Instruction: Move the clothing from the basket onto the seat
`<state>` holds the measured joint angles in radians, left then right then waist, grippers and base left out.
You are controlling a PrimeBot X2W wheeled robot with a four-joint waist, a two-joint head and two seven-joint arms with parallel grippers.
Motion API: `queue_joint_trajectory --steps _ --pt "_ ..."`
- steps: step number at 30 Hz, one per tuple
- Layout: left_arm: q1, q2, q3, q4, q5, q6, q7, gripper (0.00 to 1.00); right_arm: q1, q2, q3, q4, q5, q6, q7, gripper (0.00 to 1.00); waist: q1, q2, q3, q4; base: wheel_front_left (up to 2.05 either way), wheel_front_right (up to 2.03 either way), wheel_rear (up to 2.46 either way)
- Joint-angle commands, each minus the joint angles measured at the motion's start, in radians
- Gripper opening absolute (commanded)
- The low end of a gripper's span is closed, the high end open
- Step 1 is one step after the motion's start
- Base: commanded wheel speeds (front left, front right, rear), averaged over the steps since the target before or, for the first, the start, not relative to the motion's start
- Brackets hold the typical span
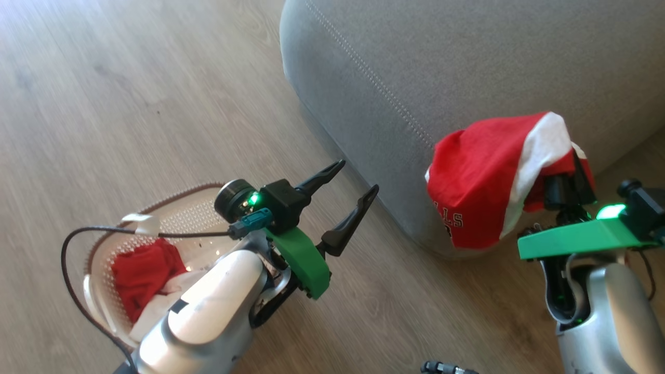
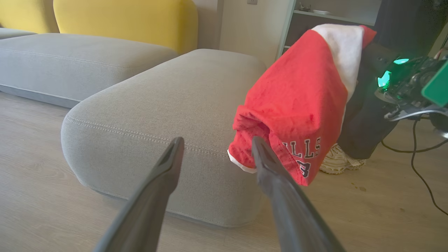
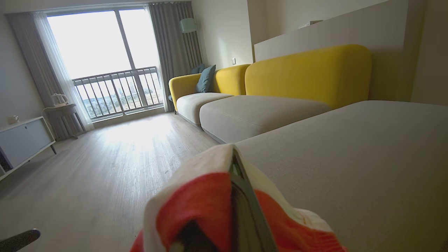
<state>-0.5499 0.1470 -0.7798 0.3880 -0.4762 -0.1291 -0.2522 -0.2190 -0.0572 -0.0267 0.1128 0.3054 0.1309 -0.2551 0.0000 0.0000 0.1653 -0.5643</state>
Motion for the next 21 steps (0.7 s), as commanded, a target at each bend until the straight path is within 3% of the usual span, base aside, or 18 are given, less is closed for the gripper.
queue_joint_trajectory --steps 1,9,17,21 --pt "-0.052 0.020 0.027 -0.040 -0.006 -0.001 -0.010 1.00 -0.019 0.006 0.014 -0.045 -0.008 0.000 -0.007 0.00 0.0000 0.0000 0.017 -0.002 0.00 0.00 0.00" --pt "-0.049 0.085 0.013 -0.106 0.007 -0.002 -0.010 1.00 -0.101 0.007 -0.043 -0.045 -0.047 0.000 -0.007 0.00 0.0000 0.0000 0.113 -0.007 0.00 0.00 0.00" --pt "-0.027 0.186 0.027 -0.176 0.025 -0.002 -0.010 1.00 -0.291 -0.002 -0.110 0.042 -0.125 0.000 -0.007 0.00 0.0000 0.0000 0.234 -0.010 0.00 0.00 0.00" --pt "-0.037 0.229 0.019 -0.217 0.034 -0.002 -0.010 1.00 -0.380 -0.019 -0.173 0.097 -0.160 0.000 -0.007 0.00 0.0000 0.0000 0.304 0.023 0.00 0.00 0.00"
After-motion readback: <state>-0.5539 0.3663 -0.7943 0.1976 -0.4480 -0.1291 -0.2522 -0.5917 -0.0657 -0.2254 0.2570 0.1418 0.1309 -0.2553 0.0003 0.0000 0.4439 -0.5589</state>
